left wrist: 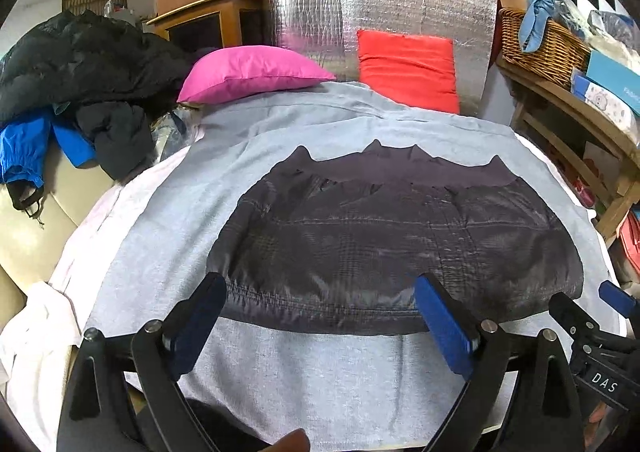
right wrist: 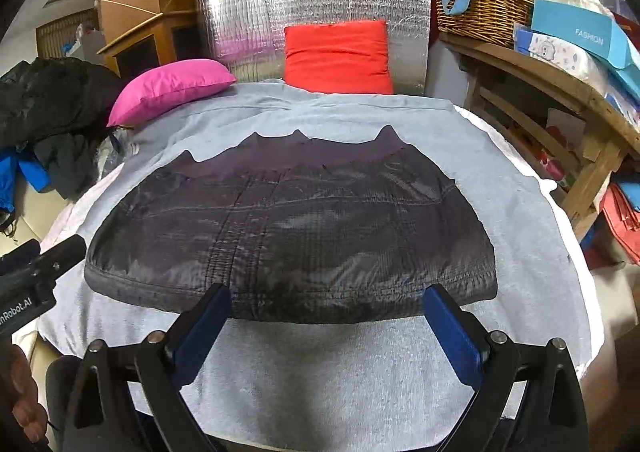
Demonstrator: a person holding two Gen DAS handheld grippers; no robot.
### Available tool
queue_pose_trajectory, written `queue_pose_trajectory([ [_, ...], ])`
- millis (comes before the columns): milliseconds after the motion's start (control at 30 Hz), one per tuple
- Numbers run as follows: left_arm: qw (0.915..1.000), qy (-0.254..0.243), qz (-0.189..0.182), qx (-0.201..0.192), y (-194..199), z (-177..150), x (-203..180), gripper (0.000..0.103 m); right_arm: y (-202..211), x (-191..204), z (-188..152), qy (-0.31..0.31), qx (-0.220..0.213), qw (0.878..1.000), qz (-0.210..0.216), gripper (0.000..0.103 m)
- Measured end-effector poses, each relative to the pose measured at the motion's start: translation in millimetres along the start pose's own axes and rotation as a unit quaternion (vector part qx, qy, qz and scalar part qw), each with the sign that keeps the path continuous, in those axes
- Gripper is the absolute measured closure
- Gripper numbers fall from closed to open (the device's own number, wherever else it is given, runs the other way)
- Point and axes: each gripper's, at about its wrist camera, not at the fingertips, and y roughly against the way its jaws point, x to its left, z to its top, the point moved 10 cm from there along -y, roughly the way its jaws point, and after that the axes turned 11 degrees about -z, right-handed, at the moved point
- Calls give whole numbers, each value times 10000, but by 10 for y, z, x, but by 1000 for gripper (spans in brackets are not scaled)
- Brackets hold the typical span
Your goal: Fold large clothes
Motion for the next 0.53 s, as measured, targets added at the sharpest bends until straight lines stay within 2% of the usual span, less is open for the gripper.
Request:
queue_pose_trajectory([
  [533, 9998, 7, -193, -16, -25, 50, -81, 8, -19, 44, 46, 80, 6, 10000, -51, 4],
])
